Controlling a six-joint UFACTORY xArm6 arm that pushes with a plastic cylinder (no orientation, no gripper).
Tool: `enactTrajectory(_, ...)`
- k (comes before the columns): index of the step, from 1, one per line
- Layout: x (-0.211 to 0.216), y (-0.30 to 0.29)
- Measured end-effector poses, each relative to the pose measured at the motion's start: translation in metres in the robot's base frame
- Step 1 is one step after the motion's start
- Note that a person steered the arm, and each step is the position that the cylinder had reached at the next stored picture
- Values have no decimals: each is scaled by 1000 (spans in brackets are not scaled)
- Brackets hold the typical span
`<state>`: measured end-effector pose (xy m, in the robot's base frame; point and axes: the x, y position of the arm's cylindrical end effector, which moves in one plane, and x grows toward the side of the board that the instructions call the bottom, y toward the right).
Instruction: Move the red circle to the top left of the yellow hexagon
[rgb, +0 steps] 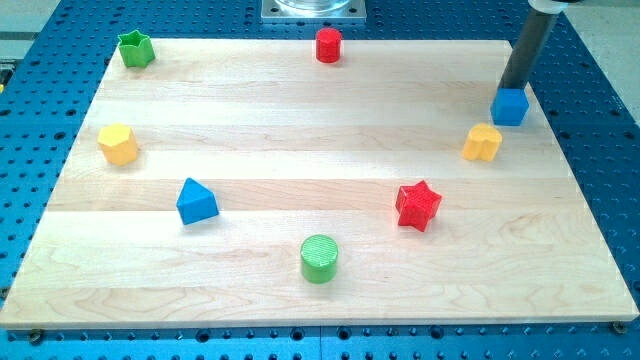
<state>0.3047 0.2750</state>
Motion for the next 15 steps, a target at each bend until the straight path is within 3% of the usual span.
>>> enactTrajectory(2, -44, 70)
enactTrajectory(4, -113, 16)
enactTrajectory(9, -113, 18)
enactTrajectory(12, -112, -90)
enactTrajectory(14, -112, -203)
enactTrajectory(15, -111, -233)
